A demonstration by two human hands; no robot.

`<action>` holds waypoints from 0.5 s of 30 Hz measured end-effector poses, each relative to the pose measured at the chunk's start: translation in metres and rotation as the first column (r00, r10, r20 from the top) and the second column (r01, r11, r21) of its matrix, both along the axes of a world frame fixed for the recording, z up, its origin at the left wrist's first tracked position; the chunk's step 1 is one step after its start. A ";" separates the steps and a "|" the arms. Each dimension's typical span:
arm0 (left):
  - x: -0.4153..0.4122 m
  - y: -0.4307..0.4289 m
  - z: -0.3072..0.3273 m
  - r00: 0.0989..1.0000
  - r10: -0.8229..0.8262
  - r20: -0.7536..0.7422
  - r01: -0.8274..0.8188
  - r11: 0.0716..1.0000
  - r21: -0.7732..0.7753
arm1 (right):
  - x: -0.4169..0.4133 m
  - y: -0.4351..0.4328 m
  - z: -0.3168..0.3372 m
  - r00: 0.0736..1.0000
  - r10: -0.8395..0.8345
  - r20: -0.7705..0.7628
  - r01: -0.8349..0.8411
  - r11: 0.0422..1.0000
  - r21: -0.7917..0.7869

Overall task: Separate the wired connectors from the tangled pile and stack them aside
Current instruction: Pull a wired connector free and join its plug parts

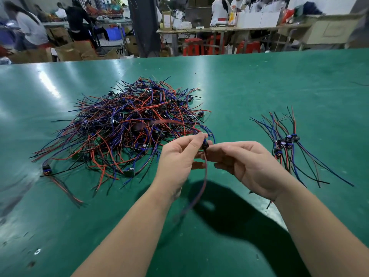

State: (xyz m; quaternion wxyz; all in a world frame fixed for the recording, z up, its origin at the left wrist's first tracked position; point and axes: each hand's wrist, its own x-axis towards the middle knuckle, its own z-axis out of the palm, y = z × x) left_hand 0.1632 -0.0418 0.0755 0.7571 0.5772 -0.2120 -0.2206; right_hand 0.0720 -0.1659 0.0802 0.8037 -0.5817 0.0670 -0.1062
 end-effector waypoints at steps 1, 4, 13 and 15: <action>0.001 0.000 0.000 0.999 0.008 -0.037 -0.008 1.000 0.006 | 0.000 0.000 -0.001 1.000 -0.009 -0.021 0.008 0.999 -0.053; 0.002 0.000 -0.002 0.987 0.004 -0.163 0.012 0.995 0.101 | 0.000 -0.001 -0.003 0.993 -0.098 -0.068 0.075 0.956 -0.284; -0.007 0.001 -0.008 0.967 -0.229 -0.113 0.249 0.947 0.204 | 0.002 -0.003 -0.004 0.988 -0.148 -0.043 0.122 0.922 -0.368; -0.008 0.002 -0.008 0.958 -0.262 -0.121 0.280 0.943 0.181 | 0.002 -0.005 -0.003 0.984 -0.174 -0.038 0.153 0.937 -0.314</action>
